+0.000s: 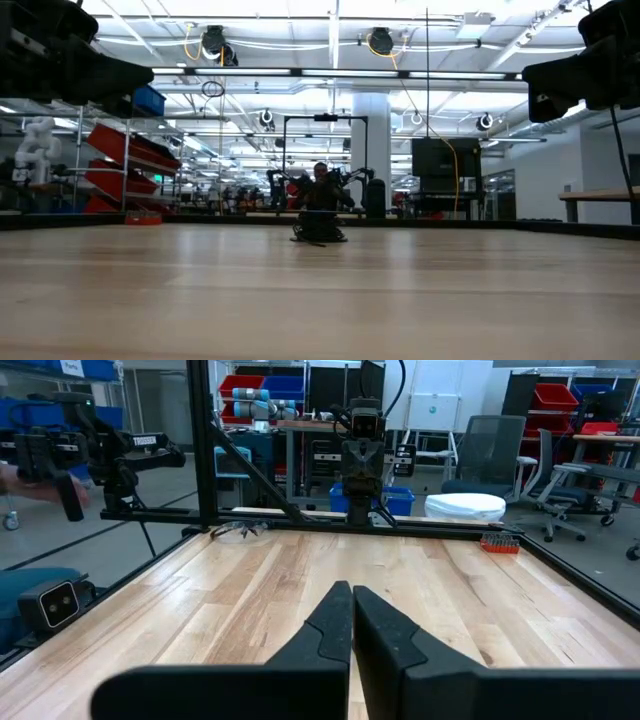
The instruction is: Coil cords
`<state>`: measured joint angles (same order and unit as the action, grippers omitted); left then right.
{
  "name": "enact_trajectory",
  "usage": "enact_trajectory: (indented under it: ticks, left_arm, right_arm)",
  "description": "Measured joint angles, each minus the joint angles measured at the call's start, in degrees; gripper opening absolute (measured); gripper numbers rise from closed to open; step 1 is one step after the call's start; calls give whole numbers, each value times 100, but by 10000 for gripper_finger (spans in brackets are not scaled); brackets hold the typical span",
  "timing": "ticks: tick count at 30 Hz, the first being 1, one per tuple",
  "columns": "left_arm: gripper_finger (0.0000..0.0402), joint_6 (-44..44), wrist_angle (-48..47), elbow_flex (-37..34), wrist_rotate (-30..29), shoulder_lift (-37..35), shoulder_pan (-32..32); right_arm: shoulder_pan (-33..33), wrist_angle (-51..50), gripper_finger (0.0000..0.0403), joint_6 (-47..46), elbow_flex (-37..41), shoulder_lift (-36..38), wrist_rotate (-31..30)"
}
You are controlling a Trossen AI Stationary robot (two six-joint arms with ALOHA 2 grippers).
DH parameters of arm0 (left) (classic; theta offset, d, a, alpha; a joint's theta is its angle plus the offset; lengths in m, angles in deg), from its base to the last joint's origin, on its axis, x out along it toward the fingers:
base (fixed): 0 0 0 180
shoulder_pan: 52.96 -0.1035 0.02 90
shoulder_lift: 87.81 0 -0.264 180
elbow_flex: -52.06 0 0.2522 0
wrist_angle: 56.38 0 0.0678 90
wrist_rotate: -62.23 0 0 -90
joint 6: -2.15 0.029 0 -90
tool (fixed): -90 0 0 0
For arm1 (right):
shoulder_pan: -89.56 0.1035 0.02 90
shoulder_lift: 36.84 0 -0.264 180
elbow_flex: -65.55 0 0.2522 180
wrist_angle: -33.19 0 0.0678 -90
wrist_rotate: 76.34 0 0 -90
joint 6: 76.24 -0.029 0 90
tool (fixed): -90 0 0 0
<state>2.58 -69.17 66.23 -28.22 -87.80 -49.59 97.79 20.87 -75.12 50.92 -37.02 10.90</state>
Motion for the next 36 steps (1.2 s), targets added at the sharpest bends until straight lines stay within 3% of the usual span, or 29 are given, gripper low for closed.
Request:
enact_trajectory:
  ticks: [18, 26, 36]
  left_arm:
    - [18, 9, 4, 0, 0, 0, 2]
    - [18, 40, 1150, 40, -454, 11, 2]
    - [18, -151, 559, 1362, -451, 628, 0]
  right_arm:
    - [2, -2, 0, 0, 0, 0, 0]
    - [0, -1, 0, -2, 0, 0, -1]
    - [0, -2, 0, 0, -2, 0, -2]
